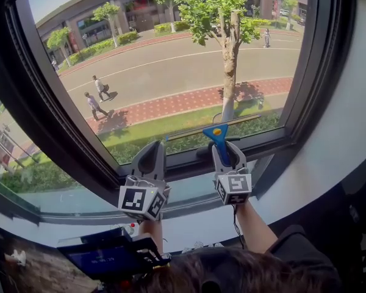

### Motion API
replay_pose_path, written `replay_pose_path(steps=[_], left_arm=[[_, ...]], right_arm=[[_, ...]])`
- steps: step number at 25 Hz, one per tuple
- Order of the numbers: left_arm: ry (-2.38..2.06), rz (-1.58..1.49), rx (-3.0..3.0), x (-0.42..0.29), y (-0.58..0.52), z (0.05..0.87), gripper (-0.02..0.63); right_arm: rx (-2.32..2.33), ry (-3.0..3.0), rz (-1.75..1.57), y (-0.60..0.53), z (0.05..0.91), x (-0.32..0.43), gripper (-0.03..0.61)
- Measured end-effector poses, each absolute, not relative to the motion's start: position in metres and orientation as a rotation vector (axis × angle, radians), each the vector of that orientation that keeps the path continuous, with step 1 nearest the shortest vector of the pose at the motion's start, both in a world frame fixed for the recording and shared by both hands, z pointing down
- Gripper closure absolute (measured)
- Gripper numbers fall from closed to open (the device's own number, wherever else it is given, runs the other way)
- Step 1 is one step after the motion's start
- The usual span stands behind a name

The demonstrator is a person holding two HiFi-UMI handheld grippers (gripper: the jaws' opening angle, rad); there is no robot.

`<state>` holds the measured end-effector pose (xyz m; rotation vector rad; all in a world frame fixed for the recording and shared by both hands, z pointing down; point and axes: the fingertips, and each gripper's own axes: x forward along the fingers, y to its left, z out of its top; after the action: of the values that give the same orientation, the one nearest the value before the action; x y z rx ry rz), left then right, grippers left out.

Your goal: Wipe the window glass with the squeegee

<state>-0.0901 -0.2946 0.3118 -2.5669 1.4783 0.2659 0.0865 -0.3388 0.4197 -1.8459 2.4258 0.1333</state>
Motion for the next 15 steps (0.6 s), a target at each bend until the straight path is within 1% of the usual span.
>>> replay_pose_path(steps=[15], left_arm=[[1.451, 0.245, -2.578, -0.080, -0.293, 0.313, 0.612]], right_arm=[[-1.843, 2.467, 0.098, -0.339, 0.443, 0.086, 0.434]])
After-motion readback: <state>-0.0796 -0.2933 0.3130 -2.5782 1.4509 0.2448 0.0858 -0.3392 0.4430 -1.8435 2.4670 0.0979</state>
